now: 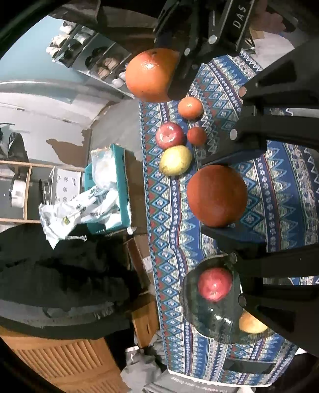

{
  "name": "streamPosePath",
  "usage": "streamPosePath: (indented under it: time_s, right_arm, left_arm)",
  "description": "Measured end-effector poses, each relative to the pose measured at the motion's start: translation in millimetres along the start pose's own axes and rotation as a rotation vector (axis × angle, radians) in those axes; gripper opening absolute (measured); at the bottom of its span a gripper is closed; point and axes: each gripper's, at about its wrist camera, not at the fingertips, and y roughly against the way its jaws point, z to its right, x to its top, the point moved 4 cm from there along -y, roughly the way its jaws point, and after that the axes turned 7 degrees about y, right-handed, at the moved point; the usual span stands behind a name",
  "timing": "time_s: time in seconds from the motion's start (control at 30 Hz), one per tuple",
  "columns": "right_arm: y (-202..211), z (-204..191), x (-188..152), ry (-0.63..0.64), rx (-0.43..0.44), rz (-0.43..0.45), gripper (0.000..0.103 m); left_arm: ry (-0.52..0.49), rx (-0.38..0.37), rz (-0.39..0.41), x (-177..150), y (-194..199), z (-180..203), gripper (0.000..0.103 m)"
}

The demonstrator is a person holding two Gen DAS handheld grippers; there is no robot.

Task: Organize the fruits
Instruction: 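Lift the tangerine with the left gripper and the orange with the right gripper toward the bowl, then lower the tangerine into the glass bowl and open the left gripper while the right gripper releases the orange there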

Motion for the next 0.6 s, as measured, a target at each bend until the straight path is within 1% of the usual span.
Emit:
streamPosePath:
  time_s: [0.37,0.47,0.6]
  right_arm:
    - [-15.3,-34.3,25.6,0.034,0.053,-0.003,0.068]
    - [-21.0,-45.2,30.9,0.045,0.073,-0.007,0.068]
    - [-31.7,-63.7,38.7,0.064,0.097,-0.018,0.068]
  left_arm:
    - [0.064,0.028,0.004,1.2,6.6,-41.9,0.047]
    - [0.099,0.026,-0.001,0.5,7.4,-56.9,0.047]
    - [0.129,0.051,-0.001,-0.2,8.0,-77.8,0.047]
